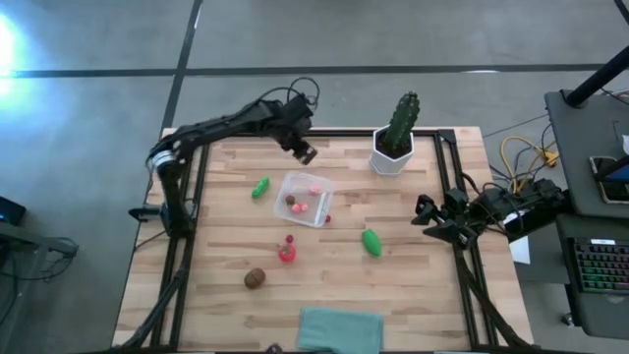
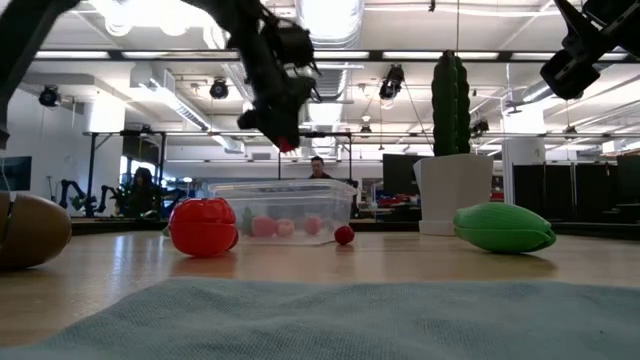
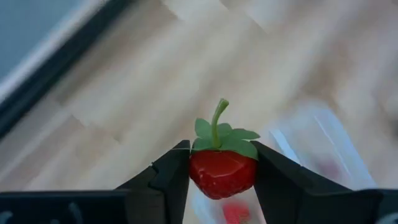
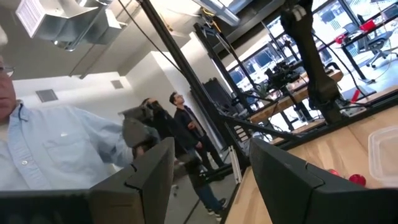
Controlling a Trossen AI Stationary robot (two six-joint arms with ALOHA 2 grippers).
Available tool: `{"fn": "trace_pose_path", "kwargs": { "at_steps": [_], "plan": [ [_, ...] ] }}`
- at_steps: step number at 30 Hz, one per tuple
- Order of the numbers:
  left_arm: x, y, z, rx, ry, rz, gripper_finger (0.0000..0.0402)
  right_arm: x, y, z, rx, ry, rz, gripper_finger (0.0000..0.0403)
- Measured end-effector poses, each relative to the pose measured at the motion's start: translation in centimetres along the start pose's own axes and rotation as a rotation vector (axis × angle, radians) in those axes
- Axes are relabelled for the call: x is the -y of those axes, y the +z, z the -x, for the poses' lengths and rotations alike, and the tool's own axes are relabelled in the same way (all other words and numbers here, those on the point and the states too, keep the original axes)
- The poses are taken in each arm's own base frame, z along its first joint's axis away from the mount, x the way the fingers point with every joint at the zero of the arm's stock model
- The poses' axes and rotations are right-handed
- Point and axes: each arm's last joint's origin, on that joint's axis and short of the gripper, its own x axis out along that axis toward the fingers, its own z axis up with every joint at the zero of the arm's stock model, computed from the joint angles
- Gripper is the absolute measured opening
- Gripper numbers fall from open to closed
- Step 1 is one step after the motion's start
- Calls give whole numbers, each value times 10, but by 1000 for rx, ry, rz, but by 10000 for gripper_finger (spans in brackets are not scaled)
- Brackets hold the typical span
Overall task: Pick and placing Produce into tupperware
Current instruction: Put the red strawberry into the transparent bin, then put the green pea into the transparent bin
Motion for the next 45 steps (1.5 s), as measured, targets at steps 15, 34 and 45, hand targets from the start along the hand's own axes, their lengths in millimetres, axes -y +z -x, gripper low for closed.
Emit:
{"fn": "trace_pose_path", "kwargs": {
  "at_steps": [15, 34, 45],
  "plan": [
    [61, -75, -36, -245, -86, -293, 145, 1, -1, 0, -10, -6, -7, 201],
    [68, -62, -37, -64, 50, -217, 249, 1, -4, 0, -64, 19, -64, 201],
    [24, -81, -13, -213, 264, -80, 232, 2, -6, 0, -80, 9, -62, 201]
  ]
}}
